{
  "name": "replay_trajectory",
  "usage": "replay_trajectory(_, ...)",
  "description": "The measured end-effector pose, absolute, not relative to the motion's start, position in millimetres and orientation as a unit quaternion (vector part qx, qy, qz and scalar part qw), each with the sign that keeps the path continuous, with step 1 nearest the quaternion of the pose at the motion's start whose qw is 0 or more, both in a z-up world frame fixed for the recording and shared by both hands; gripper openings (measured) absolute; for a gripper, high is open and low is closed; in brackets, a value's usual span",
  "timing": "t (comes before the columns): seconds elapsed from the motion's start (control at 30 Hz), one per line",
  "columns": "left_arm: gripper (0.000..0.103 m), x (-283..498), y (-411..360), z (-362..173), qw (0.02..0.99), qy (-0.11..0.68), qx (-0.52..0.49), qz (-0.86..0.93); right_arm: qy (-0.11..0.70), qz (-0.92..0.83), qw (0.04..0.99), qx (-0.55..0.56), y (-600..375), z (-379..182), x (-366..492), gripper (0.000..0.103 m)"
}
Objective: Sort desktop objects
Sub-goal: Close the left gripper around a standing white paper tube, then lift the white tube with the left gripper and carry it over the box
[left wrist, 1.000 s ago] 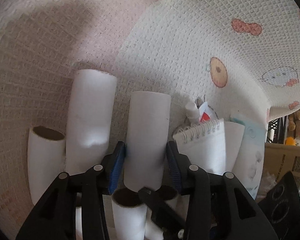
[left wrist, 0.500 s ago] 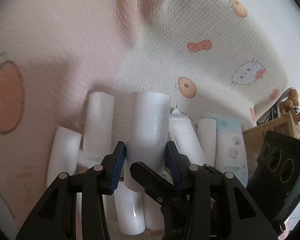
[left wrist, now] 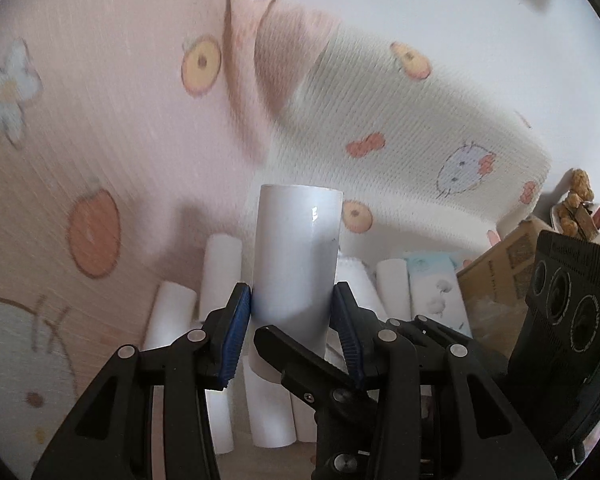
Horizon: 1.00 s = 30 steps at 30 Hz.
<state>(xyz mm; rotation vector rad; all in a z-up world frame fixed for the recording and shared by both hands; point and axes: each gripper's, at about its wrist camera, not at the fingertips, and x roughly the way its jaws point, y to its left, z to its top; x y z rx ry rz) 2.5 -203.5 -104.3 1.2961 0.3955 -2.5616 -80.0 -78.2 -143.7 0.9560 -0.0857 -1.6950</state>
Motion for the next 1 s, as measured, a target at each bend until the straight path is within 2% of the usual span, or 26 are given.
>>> replay_trajectory(0.37, 0.046, 23.0, -183.5, -67.2, 0.129, 0.122, 0.399, -0.900, 0.001, -0.724, 0.585, 0.366, -68.4, -97.1, -61.8, 0.041)
replay_trajectory(0.6, 0.046, 22.7, -151.1, -39.6, 0.119, 0.064, 0.367, -0.920, 0.024, -0.748, 0.576, 0.330, -51.8, -66.5, -57.6, 0.042)
replay_trajectory(1.0, 0.046, 18.9, -102.7, 4.1, 0.081, 0.009, 0.322, -0.943, 0.004, -0.781, 0.562, 0.273, -11.3, -23.7, -62.4, 0.043)
